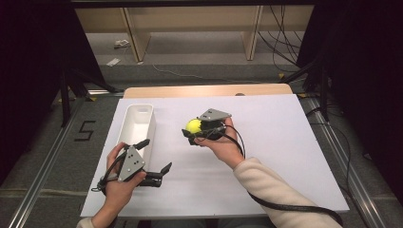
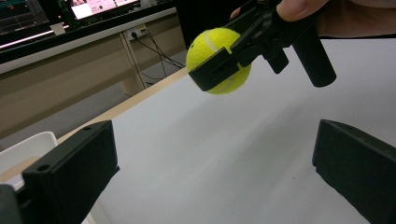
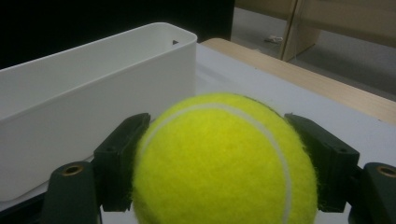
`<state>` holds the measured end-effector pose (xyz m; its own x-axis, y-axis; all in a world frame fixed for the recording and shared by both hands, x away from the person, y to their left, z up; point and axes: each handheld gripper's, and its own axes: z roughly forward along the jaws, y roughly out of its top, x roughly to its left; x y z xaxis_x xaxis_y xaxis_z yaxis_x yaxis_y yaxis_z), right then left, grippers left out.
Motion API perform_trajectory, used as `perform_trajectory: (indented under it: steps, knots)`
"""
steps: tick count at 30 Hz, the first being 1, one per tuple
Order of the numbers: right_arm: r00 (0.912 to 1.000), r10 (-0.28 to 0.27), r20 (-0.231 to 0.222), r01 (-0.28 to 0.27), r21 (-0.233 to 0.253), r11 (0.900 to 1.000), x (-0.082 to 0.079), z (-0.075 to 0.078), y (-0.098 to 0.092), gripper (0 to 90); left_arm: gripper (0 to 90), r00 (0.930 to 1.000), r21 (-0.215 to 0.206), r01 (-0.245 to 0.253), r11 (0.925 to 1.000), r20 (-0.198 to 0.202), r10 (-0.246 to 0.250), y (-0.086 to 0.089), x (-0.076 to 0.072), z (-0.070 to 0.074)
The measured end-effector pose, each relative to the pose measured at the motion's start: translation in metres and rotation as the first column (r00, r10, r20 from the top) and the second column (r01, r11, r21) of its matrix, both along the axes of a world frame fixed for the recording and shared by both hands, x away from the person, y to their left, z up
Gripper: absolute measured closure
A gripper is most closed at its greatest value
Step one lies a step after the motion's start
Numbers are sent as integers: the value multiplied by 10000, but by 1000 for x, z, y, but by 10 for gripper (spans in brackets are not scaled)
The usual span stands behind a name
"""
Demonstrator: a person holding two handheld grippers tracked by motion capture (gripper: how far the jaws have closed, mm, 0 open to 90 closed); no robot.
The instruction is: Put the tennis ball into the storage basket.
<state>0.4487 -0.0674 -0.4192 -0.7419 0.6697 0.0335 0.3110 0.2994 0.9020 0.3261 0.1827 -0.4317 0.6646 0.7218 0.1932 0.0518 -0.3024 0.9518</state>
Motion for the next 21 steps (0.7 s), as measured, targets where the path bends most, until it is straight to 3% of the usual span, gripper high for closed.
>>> perform_trajectory:
  steps: [21]
  knots:
    - [9998, 156, 113, -156, -51, 9999, 2, 7, 10, 264, 0, 10000, 1, -4, 10000, 16, 4, 0, 0, 0]
